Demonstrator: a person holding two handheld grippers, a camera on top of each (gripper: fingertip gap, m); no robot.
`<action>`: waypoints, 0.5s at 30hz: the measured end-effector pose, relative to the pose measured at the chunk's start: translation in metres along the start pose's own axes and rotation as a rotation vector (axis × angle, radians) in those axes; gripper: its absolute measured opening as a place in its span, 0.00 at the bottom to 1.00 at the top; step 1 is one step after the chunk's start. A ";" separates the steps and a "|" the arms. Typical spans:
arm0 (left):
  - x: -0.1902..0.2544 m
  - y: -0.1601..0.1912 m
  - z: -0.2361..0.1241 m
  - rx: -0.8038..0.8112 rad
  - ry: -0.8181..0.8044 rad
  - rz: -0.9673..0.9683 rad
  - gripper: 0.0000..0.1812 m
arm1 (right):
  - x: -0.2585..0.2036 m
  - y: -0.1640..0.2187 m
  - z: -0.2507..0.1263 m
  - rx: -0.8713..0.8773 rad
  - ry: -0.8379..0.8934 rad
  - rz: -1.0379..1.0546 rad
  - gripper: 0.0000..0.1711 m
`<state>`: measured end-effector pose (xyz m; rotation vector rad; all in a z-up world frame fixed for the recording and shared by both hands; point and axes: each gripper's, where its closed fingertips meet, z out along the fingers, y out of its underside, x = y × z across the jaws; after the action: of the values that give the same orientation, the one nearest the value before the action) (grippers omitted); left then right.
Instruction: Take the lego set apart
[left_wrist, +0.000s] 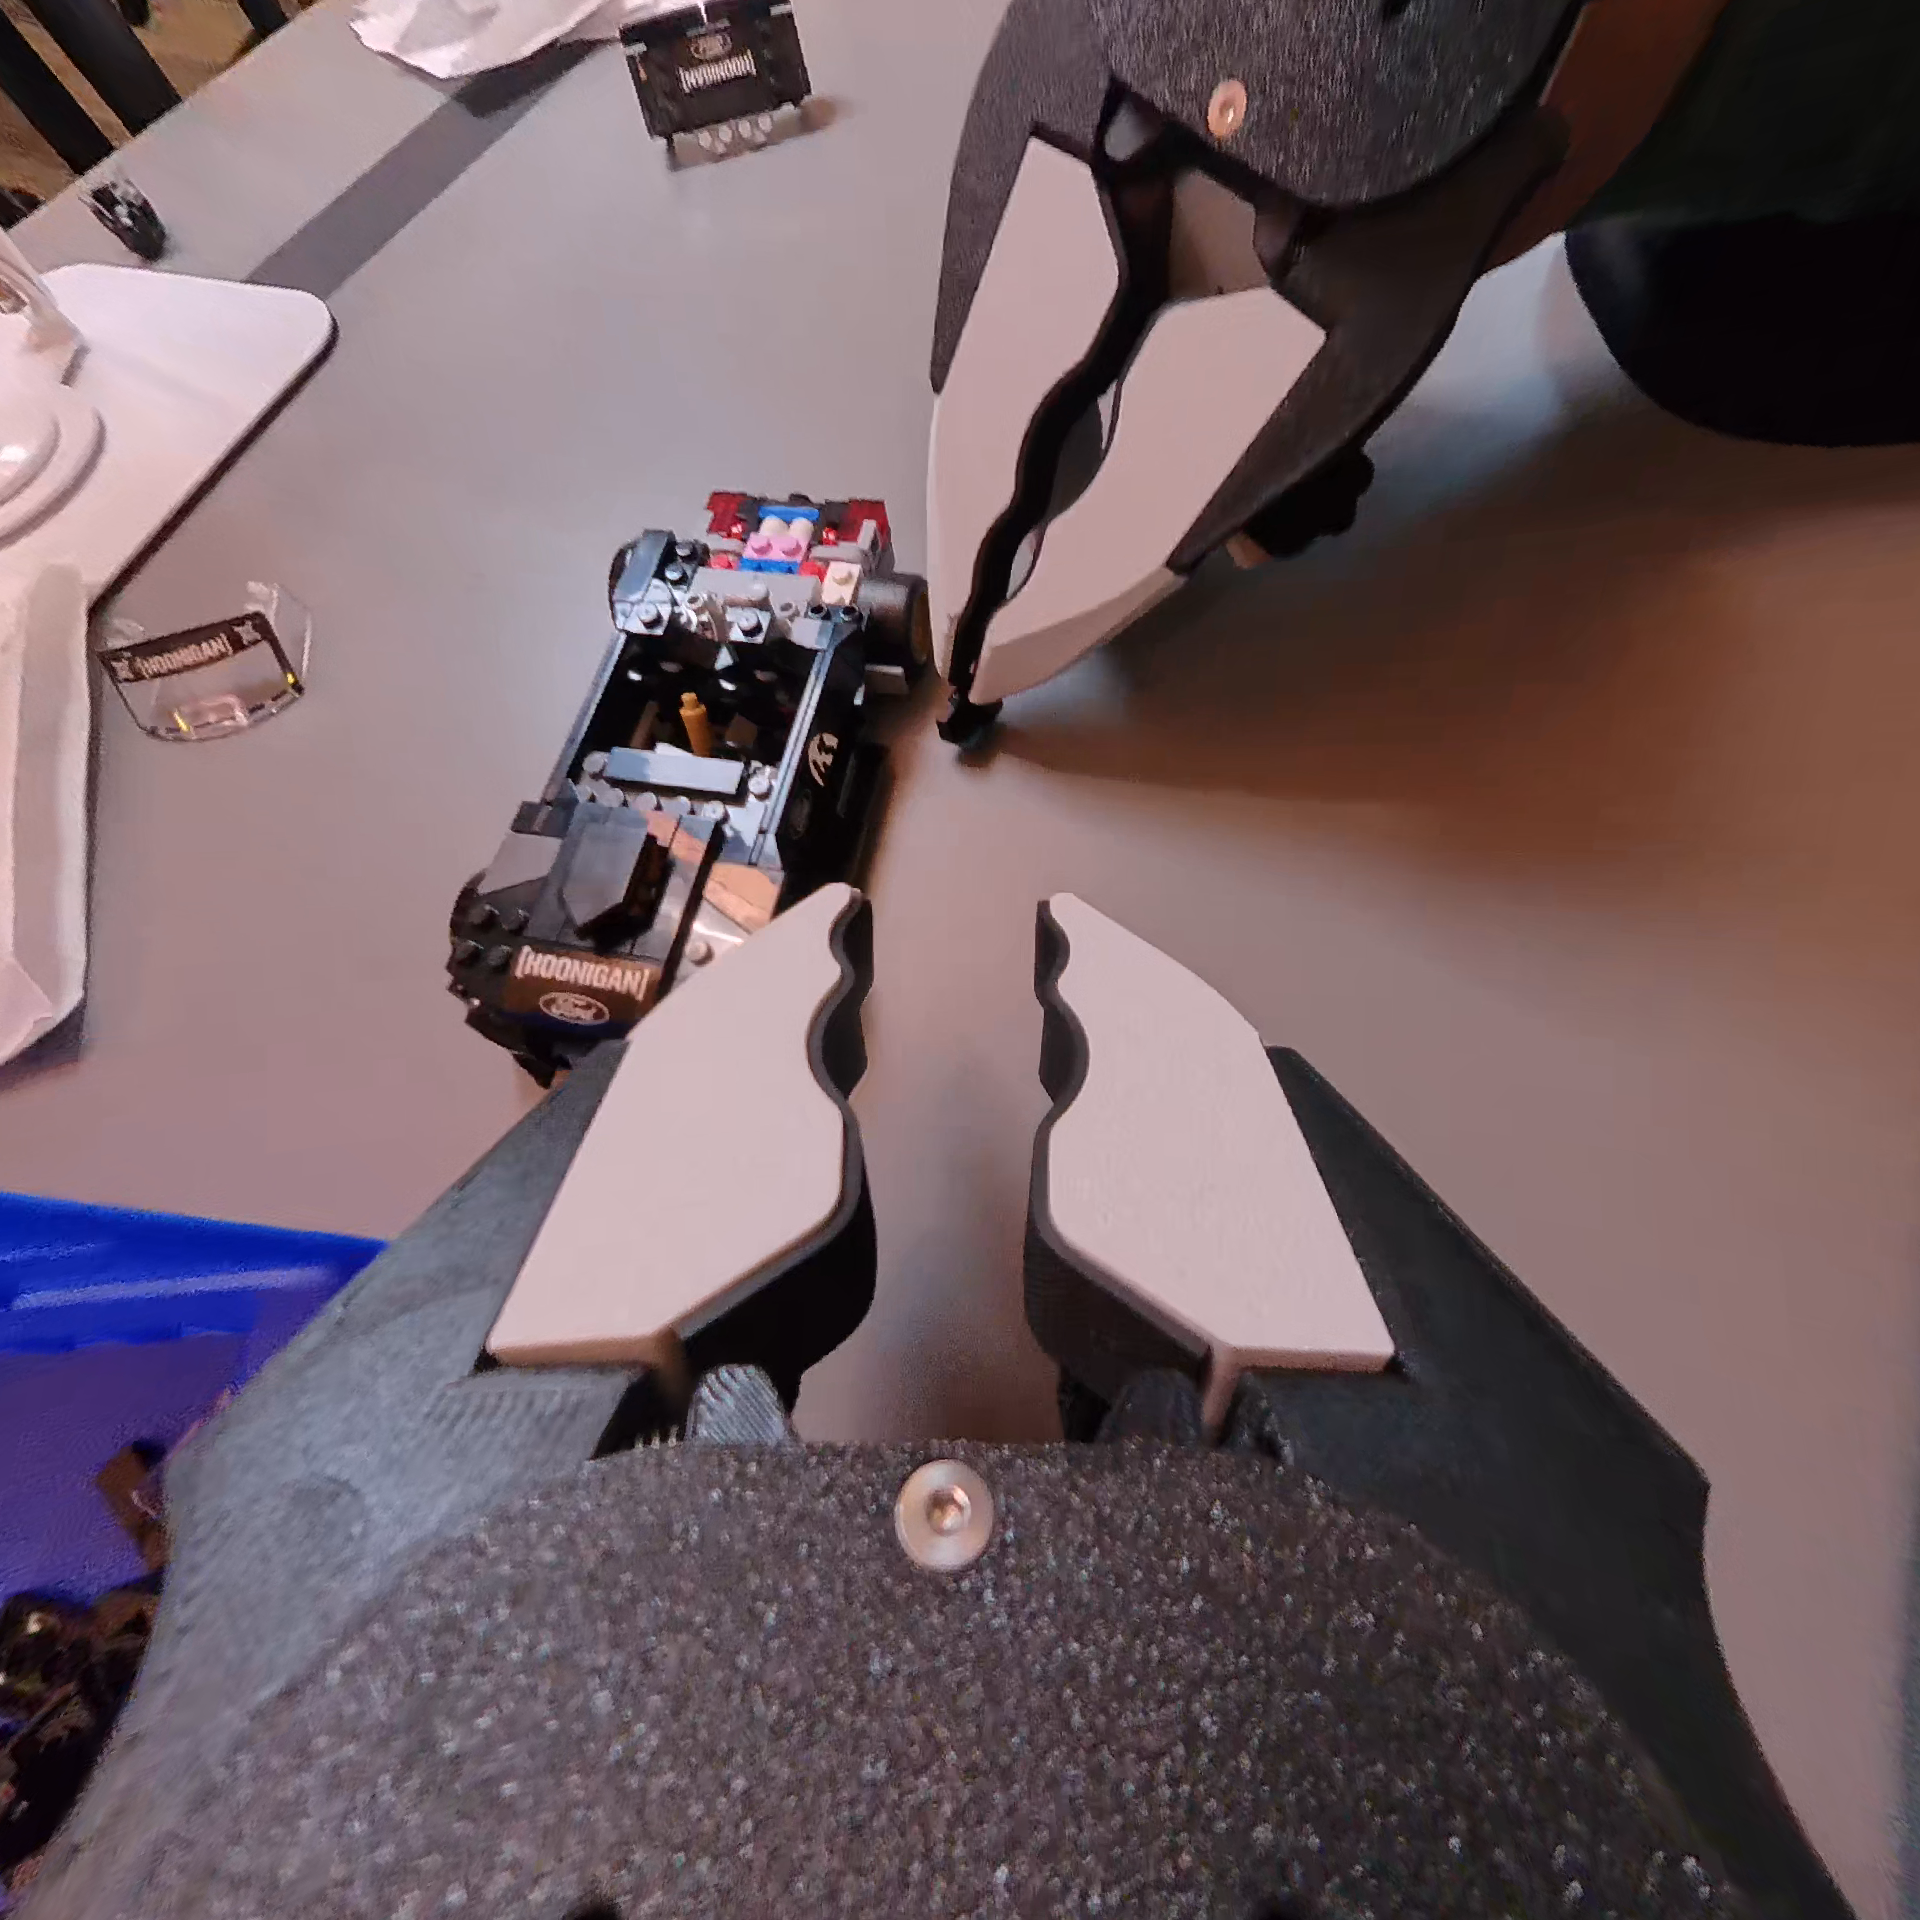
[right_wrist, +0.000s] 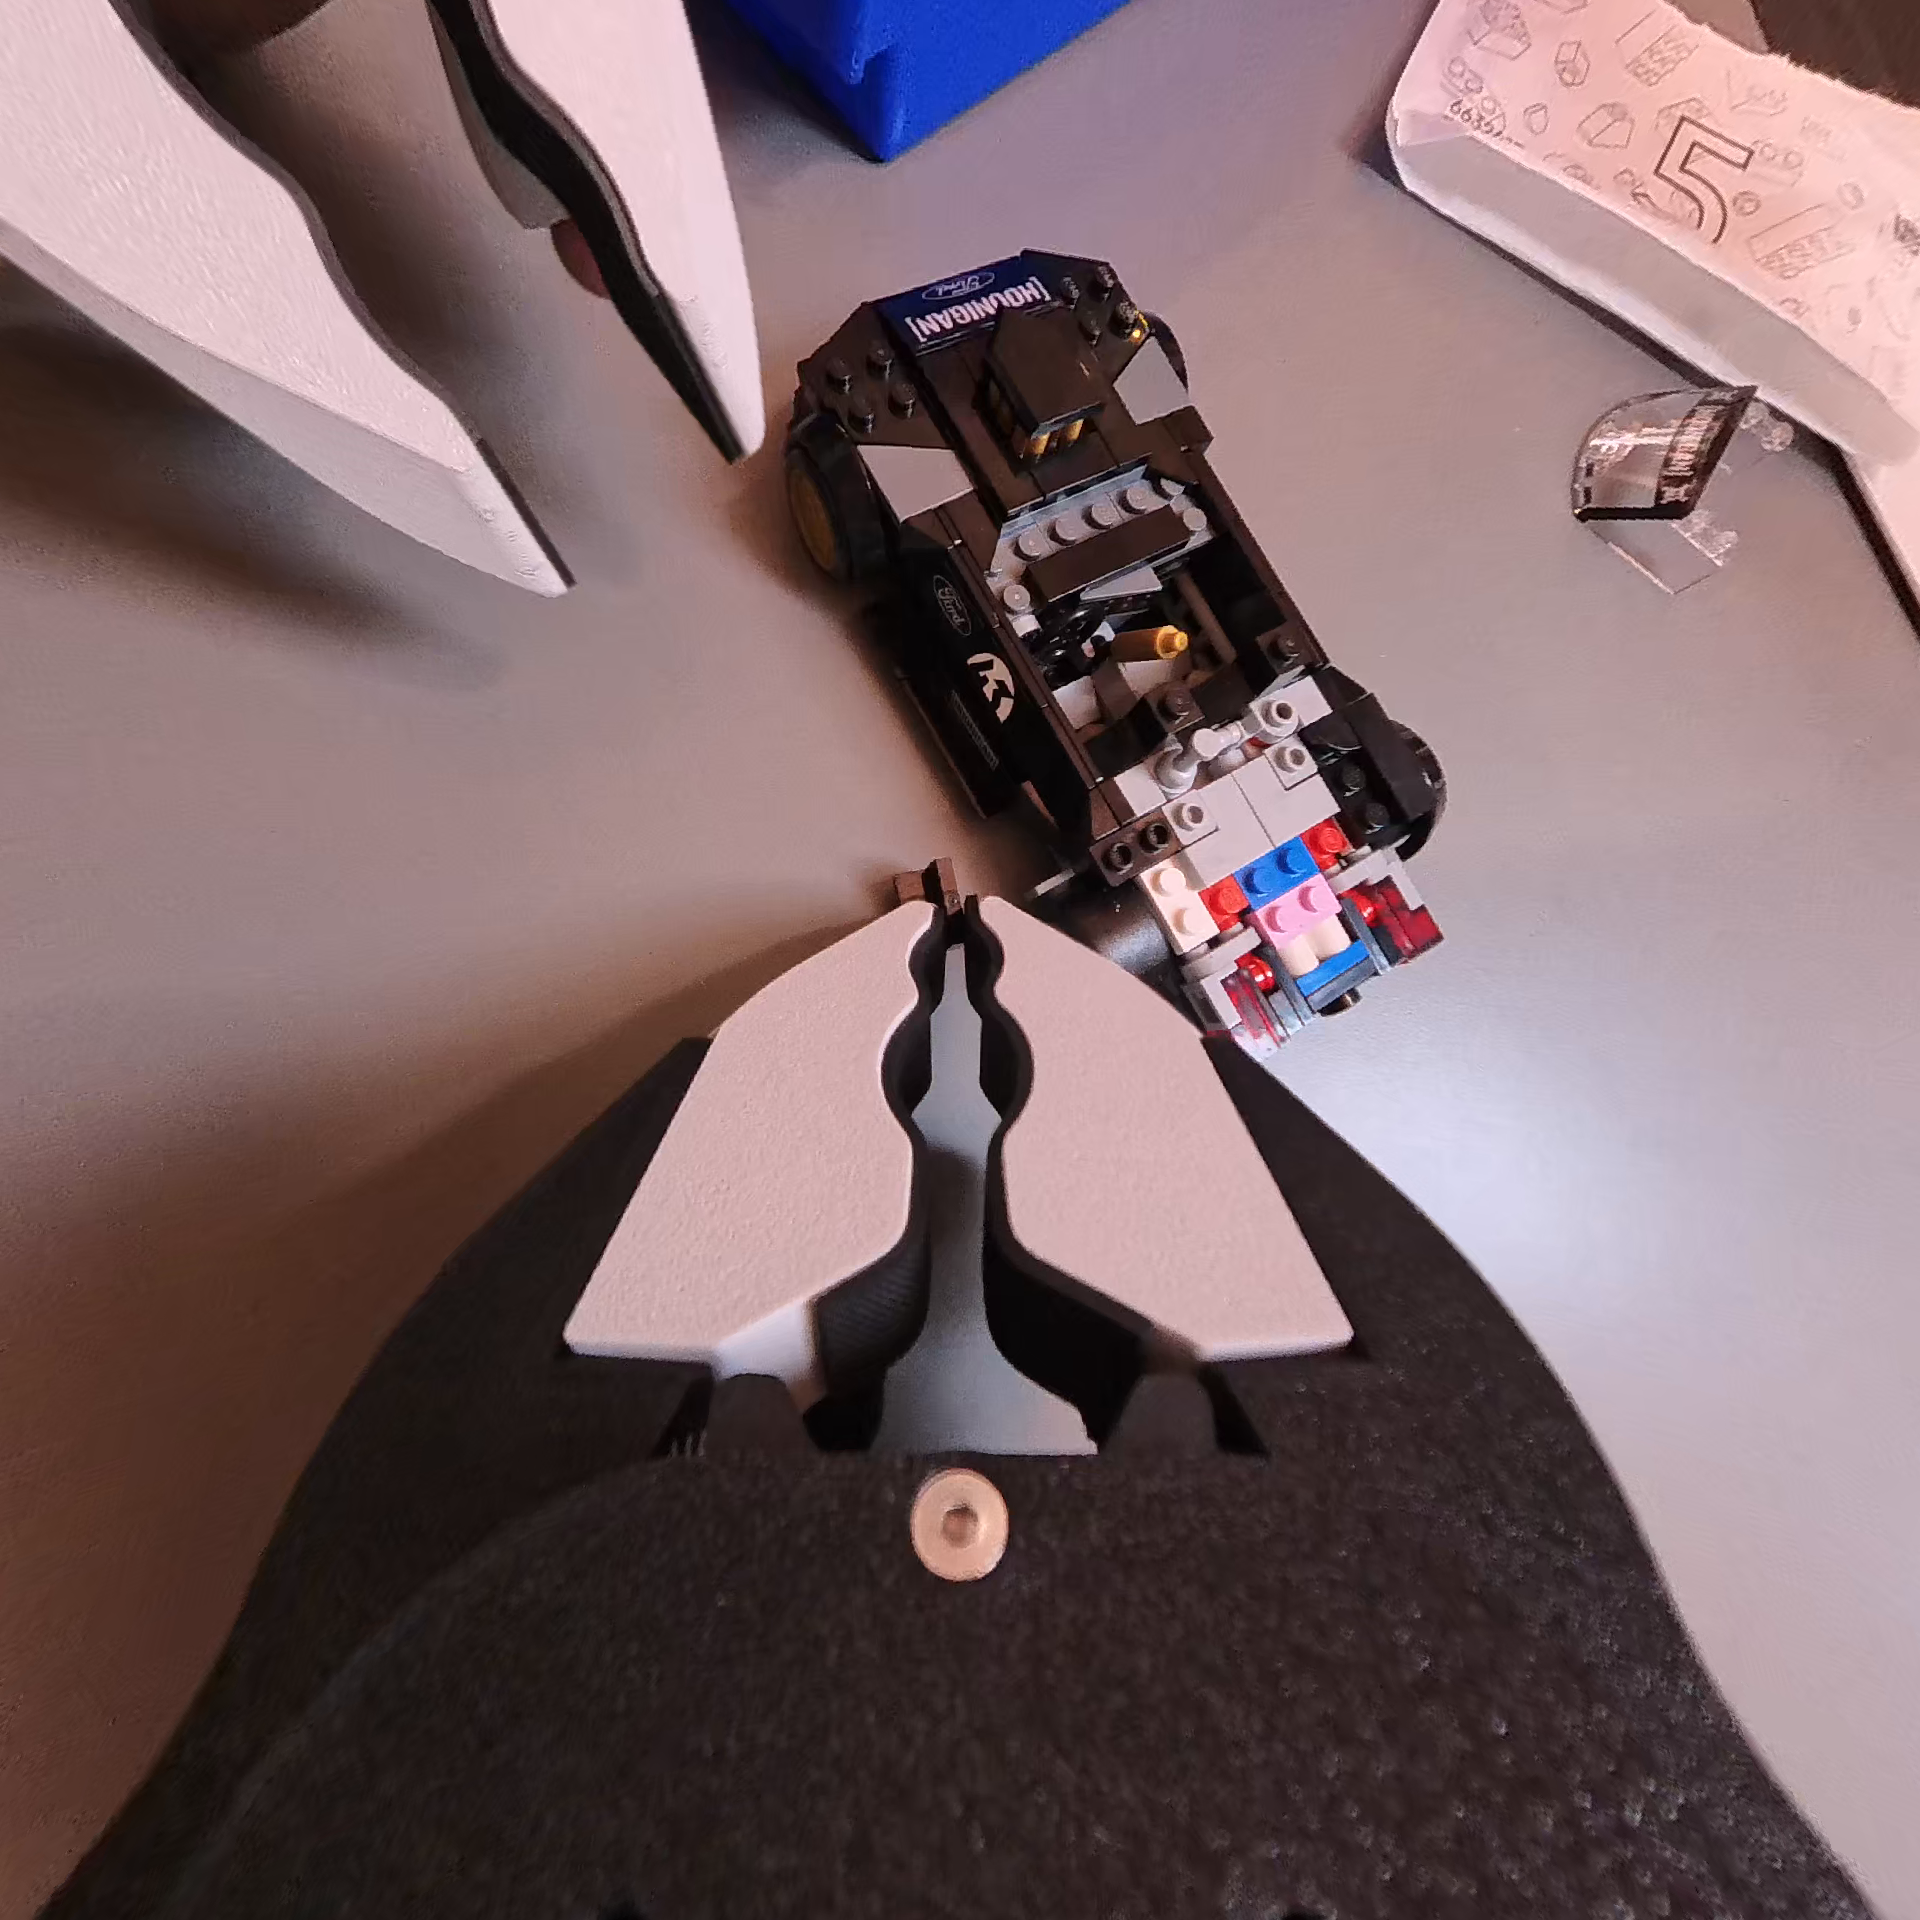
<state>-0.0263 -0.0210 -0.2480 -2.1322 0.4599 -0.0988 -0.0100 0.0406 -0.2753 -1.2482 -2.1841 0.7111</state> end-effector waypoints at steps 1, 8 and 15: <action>0.000 -0.002 0.001 0.005 -0.001 0.002 0.16 | 0.000 0.001 0.000 -0.005 0.000 0.000 0.02; 0.003 -0.002 0.003 -0.001 -0.007 0.018 0.16 | 0.026 0.035 -0.034 -0.114 0.058 -0.003 0.02; -0.003 -0.003 -0.002 0.030 -0.011 -0.038 0.16 | 0.111 0.121 -0.119 -0.171 0.358 0.268 0.02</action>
<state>-0.0291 -0.0203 -0.2442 -2.1119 0.4095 -0.1151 0.0931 0.2130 -0.2498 -1.6370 -1.8338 0.3673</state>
